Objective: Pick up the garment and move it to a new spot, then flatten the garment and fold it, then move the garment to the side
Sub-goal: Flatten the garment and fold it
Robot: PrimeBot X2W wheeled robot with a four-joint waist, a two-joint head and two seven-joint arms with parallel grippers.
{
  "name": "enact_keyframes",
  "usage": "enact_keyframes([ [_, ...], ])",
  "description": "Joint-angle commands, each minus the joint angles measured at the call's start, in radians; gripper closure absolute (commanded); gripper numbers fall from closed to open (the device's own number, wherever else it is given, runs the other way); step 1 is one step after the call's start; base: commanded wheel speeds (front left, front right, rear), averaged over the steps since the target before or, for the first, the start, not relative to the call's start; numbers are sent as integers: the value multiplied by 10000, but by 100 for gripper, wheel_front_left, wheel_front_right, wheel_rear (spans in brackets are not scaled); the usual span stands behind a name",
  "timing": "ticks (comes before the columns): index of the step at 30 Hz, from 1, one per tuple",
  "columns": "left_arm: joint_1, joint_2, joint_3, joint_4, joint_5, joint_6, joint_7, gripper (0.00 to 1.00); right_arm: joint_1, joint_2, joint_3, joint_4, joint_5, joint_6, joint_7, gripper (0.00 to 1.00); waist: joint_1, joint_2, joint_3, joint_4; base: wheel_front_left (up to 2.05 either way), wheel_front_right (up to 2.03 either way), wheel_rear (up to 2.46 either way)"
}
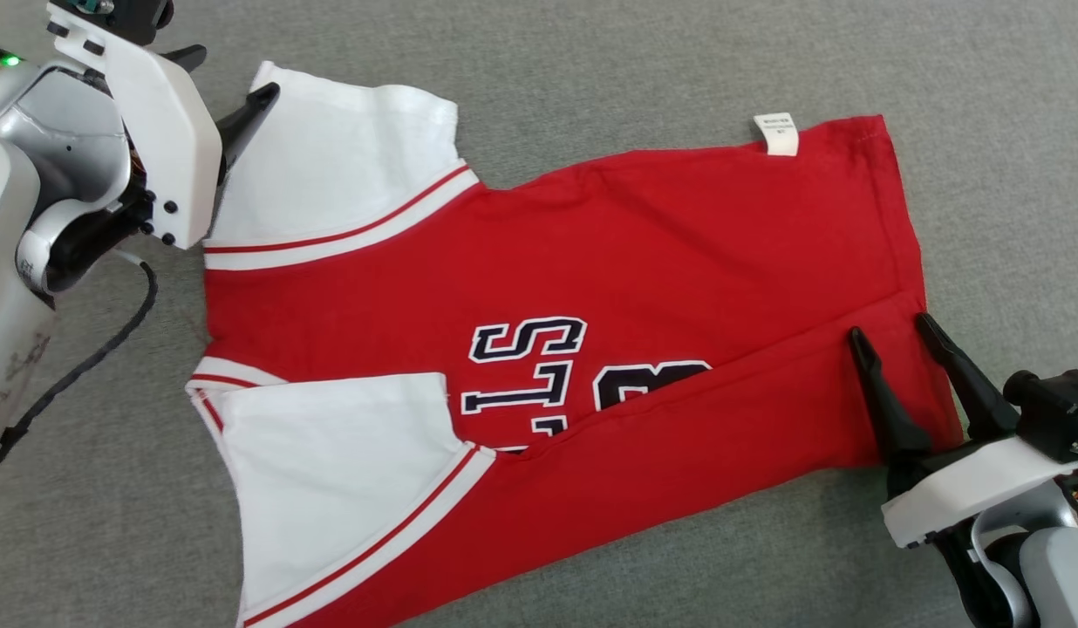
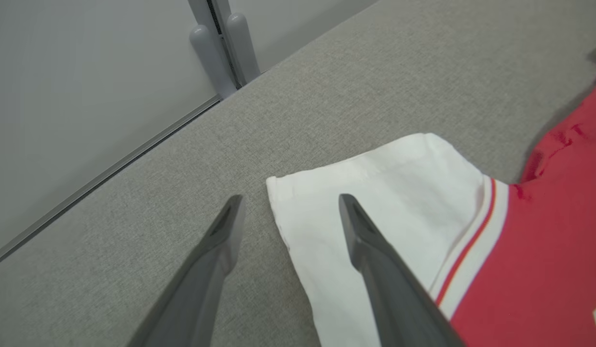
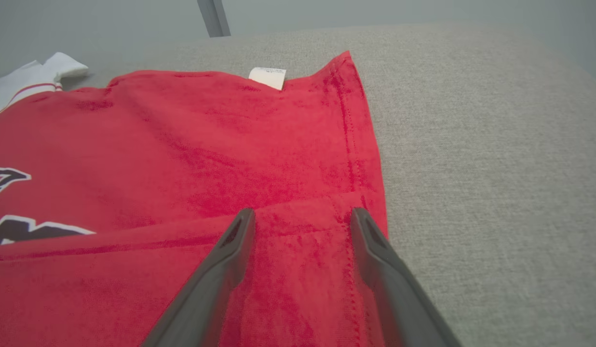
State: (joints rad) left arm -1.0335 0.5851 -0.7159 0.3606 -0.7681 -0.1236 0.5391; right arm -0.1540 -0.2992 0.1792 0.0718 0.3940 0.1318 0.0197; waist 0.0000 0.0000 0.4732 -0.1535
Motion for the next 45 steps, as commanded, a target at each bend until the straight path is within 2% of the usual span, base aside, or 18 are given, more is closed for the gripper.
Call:
enact_keyframes([
  [1, -362, 55, -163, 312, -10, -68, 50, 0, -181, 74, 96, 127, 88, -20, -160, 0, 0, 0, 442, -510, 0, 0, 0],
  [10, -1525, 804, -1640, 1304, -9, -51, 317, 0, -570, 274, 615, 680, 485, -20, -887, 0, 0, 0, 931, -1263, 0, 0, 0],
  [20, -1934, 915, -2455, 2214, -236, -52, 246, 1, -791, 153, 886, 1159, 644, -20, -1217, 0, 0, 0, 934, -1284, 0, 0, 0],
  [22, -1977, 877, -2496, 2384, -349, -51, 278, 12, -847, 90, 901, 1162, 678, -20, -1220, 0, 0, 0, 929, -1244, 0, 0, 0],
  [25, -2099, 786, -2632, 2428, -518, -52, 276, 48, -907, 10, 893, 1126, 674, -20, -1187, 0, 0, 0, 932, -1162, 0, 0, 0],
  [26, -2111, 761, -2644, 2422, -630, -53, 216, 51, -914, -12, 888, 1118, 655, -20, -1174, 0, 0, 0, 934, -1136, 0, 0, 0],
  [27, -2101, 727, -2688, 2408, -737, -53, 206, 61, -917, -30, 876, 1107, 644, -20, -1156, 0, 0, 0, 933, -1112, 0, 0, 0],
  [28, -2079, 693, -2695, 2422, -845, -53, 182, 77, -915, -46, 877, 1093, 635, -20, -1137, 0, 0, 0, 936, -1090, 0, 0, 0],
  [30, -2038, 640, -2777, 2424, -1050, -53, 111, 100, -974, -71, 916, 1036, 622, -20, -1087, 0, 0, 0, 954, -1062, 0, 0, 0],
  [39, -2054, 798, -3073, 1772, -1768, -53, -1153, 100, -1982, -254, 1034, 842, 663, -20, -547, 0, 0, 0, 849, -925, 0, 0, 0],
  [45, -2033, 1061, -3550, 808, -2139, -53, -1888, 100, -3677, 5, 262, 1414, 645, -18, 1844, 0, 0, 0, 594, -458, 0, 0, 0],
])
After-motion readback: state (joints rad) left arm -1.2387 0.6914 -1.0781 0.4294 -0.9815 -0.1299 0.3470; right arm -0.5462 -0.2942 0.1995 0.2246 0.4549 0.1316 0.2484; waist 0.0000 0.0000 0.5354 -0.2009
